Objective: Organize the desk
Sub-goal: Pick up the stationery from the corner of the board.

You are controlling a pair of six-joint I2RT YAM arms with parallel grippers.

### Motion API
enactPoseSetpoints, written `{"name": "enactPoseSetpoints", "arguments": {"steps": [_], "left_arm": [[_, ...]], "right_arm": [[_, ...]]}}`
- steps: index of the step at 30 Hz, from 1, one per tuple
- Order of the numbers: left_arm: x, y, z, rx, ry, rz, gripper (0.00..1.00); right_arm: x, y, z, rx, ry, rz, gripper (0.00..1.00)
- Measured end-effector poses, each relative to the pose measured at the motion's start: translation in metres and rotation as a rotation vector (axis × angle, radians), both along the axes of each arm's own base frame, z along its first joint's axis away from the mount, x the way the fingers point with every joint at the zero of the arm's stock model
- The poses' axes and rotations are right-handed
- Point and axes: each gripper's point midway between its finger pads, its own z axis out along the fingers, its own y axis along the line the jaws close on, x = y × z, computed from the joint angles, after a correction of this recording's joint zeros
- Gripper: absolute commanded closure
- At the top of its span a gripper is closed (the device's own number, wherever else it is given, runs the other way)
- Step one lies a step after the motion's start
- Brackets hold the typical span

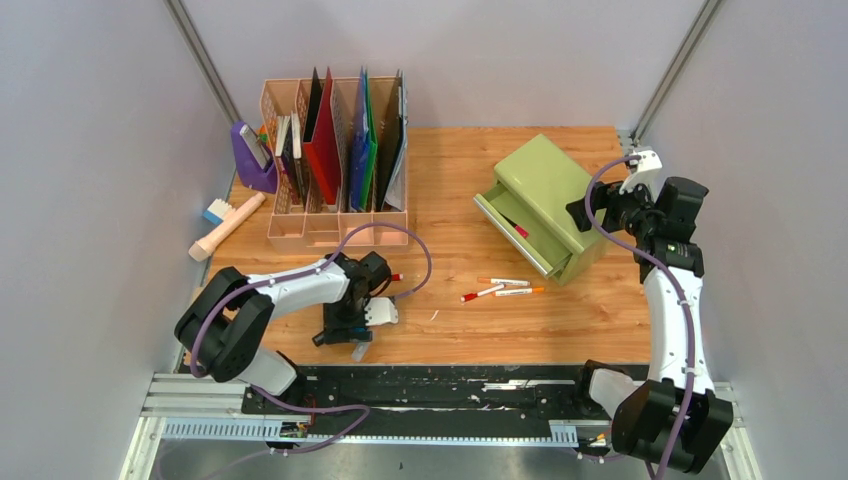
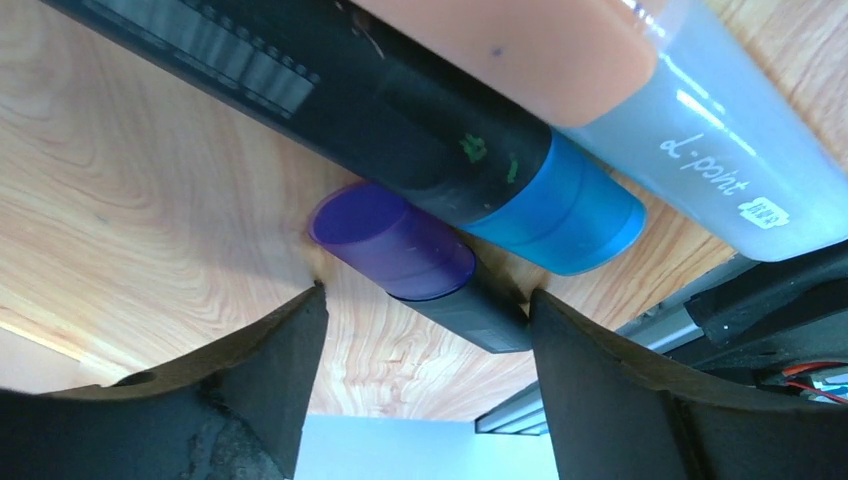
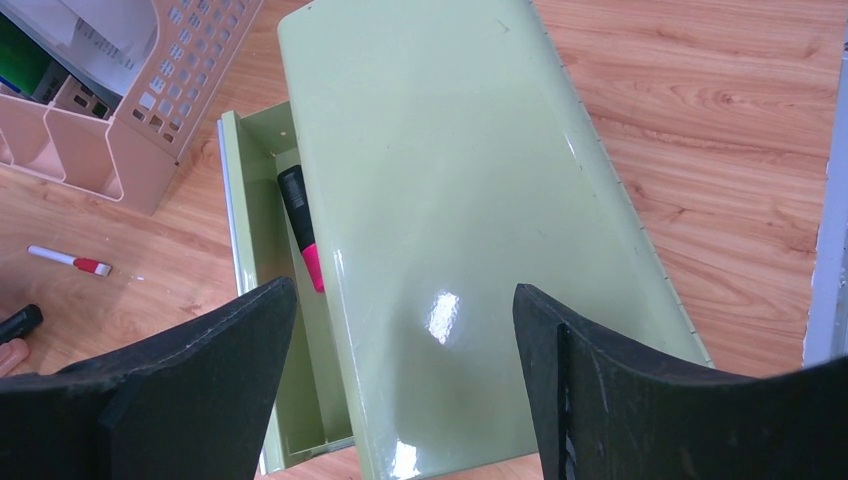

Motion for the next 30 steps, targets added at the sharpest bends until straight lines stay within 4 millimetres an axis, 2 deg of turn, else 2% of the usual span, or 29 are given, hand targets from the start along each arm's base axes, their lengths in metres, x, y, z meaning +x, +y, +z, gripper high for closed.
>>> {"name": "enactPoseSetpoints", "arguments": {"steps": [5, 12, 16, 18, 25, 30], "left_arm": [[-0.004, 0.009, -0.001, 0.033, 0.015, 0.004, 0.43], [0.0, 0.016, -0.001, 0.055, 0.018, 0.03, 0.6], [0.004, 0.017, -0.001, 0.055, 0.018, 0.049, 0.8], [0.006, 0.017, 0.0, 0.05, 0.014, 0.06, 0.85], [0.029, 0.001, 0.005, -0.026, -0.052, 0.091, 0.92], [0.048, -0.013, 0.023, -0.079, -0.11, 0.093, 0.94]], "right_arm": [[0.001, 0.0, -0.002, 0.003, 0.007, 0.001, 0.19], [0.001, 0.001, -0.002, 0.006, 0.007, 0.008, 0.19], [0.001, 0.001, -0.002, 0.006, 0.007, 0.008, 0.19], [0.001, 0.001, -0.002, 0.006, 0.007, 0.008, 0.19], [0.001, 0.001, -0.002, 0.006, 0.008, 0.008, 0.19], [0.001, 0.001, -0.002, 0.007, 0.008, 0.009, 0.19]]}}
